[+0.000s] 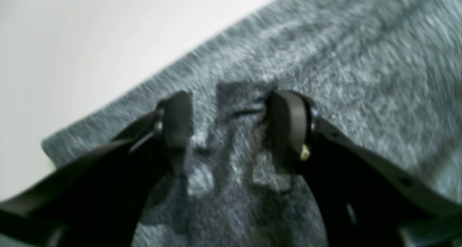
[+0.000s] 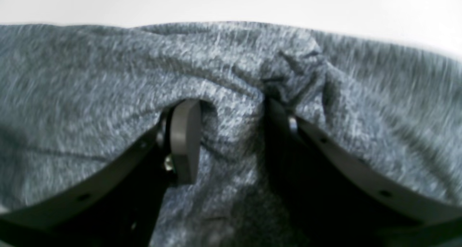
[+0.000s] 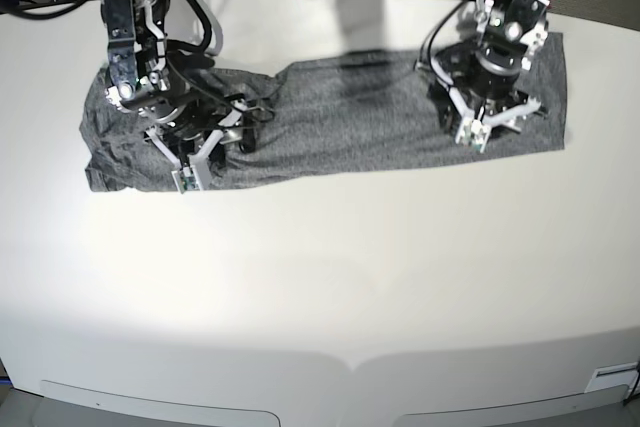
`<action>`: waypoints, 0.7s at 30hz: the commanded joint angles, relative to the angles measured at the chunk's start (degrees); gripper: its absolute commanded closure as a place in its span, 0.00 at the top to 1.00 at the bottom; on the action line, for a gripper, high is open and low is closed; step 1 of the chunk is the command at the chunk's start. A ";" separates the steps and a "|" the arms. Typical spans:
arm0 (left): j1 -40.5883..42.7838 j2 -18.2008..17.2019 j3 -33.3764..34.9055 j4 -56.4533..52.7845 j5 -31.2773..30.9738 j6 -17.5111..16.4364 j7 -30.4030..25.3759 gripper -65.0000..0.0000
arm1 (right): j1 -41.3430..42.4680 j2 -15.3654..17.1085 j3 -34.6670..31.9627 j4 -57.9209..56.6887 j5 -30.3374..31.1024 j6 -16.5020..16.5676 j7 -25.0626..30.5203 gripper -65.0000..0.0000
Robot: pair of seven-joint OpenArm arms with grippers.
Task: Fold the T-shirt properly
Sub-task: 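Grasp the folded strip with both grippers and drag it toward the robot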
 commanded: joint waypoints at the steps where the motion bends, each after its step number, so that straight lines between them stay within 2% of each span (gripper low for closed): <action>1: -1.05 -0.20 -0.33 -2.05 0.35 0.37 2.97 0.53 | 0.20 0.37 -0.04 -2.58 -3.21 -1.03 -6.78 0.46; 4: -4.46 -0.11 -0.33 -6.27 0.39 -0.09 2.95 0.53 | 2.47 0.48 -0.04 -3.67 -3.21 -1.03 -6.60 0.46; 10: -9.01 -0.07 -0.33 -7.78 0.09 -3.48 2.97 0.53 | 6.78 0.68 -0.04 -4.00 -5.20 -0.57 -5.70 0.46; 21: -10.93 -0.11 -0.33 -7.30 -0.24 -3.65 3.67 0.53 | 12.52 0.96 -0.02 -3.02 -2.69 0.35 -5.77 0.46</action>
